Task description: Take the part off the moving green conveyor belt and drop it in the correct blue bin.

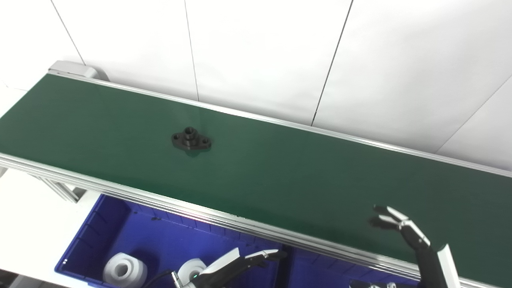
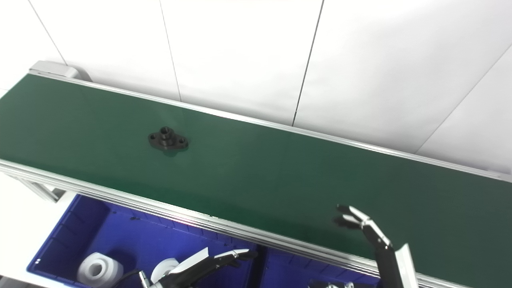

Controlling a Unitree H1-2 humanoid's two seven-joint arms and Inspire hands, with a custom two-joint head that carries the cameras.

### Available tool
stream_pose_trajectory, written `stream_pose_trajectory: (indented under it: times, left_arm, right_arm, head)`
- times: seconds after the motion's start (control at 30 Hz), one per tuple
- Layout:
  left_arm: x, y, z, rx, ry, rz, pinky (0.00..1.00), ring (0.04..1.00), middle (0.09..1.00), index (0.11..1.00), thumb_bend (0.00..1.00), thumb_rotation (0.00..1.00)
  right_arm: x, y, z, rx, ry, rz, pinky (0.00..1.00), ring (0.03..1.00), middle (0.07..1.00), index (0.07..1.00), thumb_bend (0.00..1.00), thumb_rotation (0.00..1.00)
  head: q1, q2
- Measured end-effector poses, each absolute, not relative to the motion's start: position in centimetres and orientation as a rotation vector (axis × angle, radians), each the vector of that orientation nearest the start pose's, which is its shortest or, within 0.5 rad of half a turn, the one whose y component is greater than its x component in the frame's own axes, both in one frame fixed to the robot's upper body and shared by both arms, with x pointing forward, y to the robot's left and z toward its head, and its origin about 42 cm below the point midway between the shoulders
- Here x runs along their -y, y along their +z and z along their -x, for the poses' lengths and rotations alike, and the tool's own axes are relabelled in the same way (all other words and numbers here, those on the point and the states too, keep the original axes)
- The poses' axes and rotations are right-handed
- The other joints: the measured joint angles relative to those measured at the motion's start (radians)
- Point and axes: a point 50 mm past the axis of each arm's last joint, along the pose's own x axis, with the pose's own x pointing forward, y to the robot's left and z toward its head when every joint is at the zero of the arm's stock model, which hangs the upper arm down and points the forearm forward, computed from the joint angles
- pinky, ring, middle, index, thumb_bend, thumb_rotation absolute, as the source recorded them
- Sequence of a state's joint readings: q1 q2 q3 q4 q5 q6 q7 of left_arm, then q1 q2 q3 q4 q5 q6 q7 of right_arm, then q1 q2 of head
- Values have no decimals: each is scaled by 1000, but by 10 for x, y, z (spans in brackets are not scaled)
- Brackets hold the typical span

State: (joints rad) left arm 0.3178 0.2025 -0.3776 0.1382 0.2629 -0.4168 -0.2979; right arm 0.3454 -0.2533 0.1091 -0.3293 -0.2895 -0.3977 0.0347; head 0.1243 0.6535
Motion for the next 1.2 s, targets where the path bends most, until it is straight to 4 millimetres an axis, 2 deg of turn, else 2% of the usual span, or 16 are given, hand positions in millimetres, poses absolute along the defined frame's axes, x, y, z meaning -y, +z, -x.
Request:
stream_pose_trajectory:
  times: [0.17, 0.3, 0.53, 0.73, 0.9, 0.97, 1.03, 1.1, 1.17, 1.2]
  left_arm:
    - [-178, 5, -127, -85, -745, -325, 874, 927, 942, 922, 902, 310]
    - [-182, 5, -128, -87, -739, -330, 885, 930, 942, 924, 898, 306]
    - [-192, 7, -134, -81, -726, -337, 896, 929, 943, 928, 882, 295]
    - [-200, 3, -137, -93, -713, -322, 862, 900, 926, 923, 876, 295]
    - [-202, 3, -141, -90, -712, -327, 844, 891, 919, 916, 875, 299]
    - [-205, 2, -142, -96, -709, -318, 833, 890, 919, 912, 869, 268]
    - [-211, 2, -141, -103, -704, -307, 825, 892, 925, 913, 861, 250]
    - [-214, 2, -141, -107, -703, -298, 826, 890, 925, 914, 865, 260]
    - [-217, 2, -140, -112, -706, -292, 828, 892, 926, 916, 868, 285]
    - [-219, 2, -140, -114, -706, -289, 828, 893, 927, 916, 869, 292]
  right_arm:
    - [241, 150, -185, 382, 225, 538, 667, 681, 711, 795, 892, 367]
    - [232, 156, -200, 364, 227, 565, 668, 710, 753, 796, 842, 388]
    - [211, 183, -235, 385, 237, 651, 628, 725, 789, 805, 819, 414]
    - [191, 192, -256, 333, 262, 715, 667, 790, 845, 818, 834, 432]
    - [183, 196, -268, 276, 268, 800, 636, 769, 816, 814, 849, 427]
    - [178, 199, -272, 263, 271, 822, 630, 766, 808, 813, 856, 427]
    - [172, 202, -278, 248, 279, 849, 628, 766, 800, 809, 870, 420]
    - [167, 206, -282, 252, 277, 864, 636, 764, 793, 811, 882, 413]
    - [159, 211, -288, 246, 278, 867, 641, 762, 793, 817, 890, 412]
    - [156, 212, -291, 243, 279, 873, 642, 762, 793, 819, 892, 412]
  head:
    - [-9, 9]
    - [-55, 31]
    - [-118, 52]
    - [-155, 40]
    - [-192, 40]
    - [-251, 38]
    - [-267, 38]
    - [-284, 40]
    - [-363, 40]
    - [-364, 40]
